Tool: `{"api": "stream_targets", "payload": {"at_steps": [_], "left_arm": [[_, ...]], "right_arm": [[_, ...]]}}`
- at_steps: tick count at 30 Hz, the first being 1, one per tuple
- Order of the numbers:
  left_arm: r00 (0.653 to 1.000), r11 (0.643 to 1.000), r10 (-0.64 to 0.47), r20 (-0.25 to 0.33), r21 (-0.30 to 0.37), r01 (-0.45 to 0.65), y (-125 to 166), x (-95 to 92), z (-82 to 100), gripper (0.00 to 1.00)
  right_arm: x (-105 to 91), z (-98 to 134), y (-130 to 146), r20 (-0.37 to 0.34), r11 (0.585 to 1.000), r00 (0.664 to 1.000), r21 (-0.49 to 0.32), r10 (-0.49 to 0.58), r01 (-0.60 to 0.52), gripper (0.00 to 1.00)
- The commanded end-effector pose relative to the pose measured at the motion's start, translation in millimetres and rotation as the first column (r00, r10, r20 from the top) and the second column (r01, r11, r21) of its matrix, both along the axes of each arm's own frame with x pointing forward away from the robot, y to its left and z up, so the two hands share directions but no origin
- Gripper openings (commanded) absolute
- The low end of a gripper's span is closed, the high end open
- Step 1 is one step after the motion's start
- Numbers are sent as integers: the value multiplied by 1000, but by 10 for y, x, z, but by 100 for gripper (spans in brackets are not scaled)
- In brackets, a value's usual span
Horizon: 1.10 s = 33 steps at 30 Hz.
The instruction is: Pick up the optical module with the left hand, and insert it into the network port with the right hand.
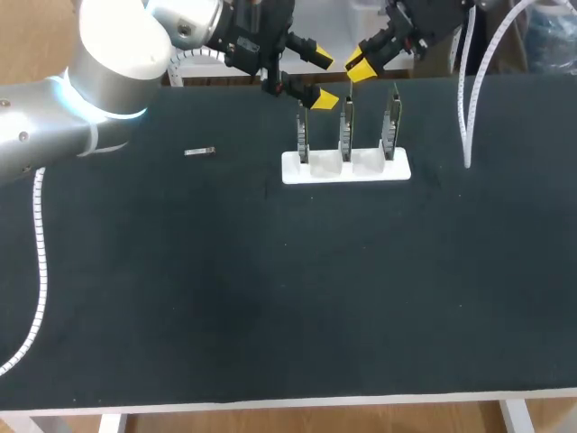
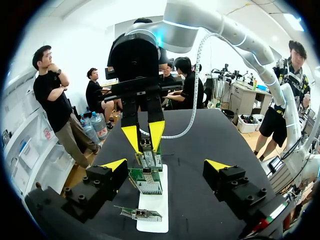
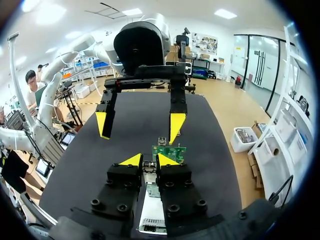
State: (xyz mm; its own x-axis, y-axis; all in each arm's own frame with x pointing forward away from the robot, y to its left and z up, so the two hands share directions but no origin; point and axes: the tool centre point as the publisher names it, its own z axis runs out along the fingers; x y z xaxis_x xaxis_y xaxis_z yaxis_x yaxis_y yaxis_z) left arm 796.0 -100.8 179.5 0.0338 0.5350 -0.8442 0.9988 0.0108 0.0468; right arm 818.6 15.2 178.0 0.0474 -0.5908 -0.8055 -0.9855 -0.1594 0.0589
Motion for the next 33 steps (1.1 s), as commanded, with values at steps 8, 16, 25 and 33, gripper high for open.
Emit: {"api": "stream_targets", "payload": {"at_steps": [8,16,25,33], "left_arm": [[1000,1000,1,3,-1,-1,1,-8,-2,100],[1000,1000,1,3,-1,-1,1,-8,-2,100],[1000,1000,1,3,-1,-1,1,-8,-2,100],[1000,1000,1,3,-1,-1,1,-8,-2,100]], "right_arm": [[53,-29,48,-16,1000,1000,3,21,-21,0],[58,-30,34,-17,1000,1000,1,14,-14,0],[86,-30,50,-12,1000,1000,-1,10,-10,0],[103,-76,38,-23,1000,1000,-2,-2,2,0]]}}
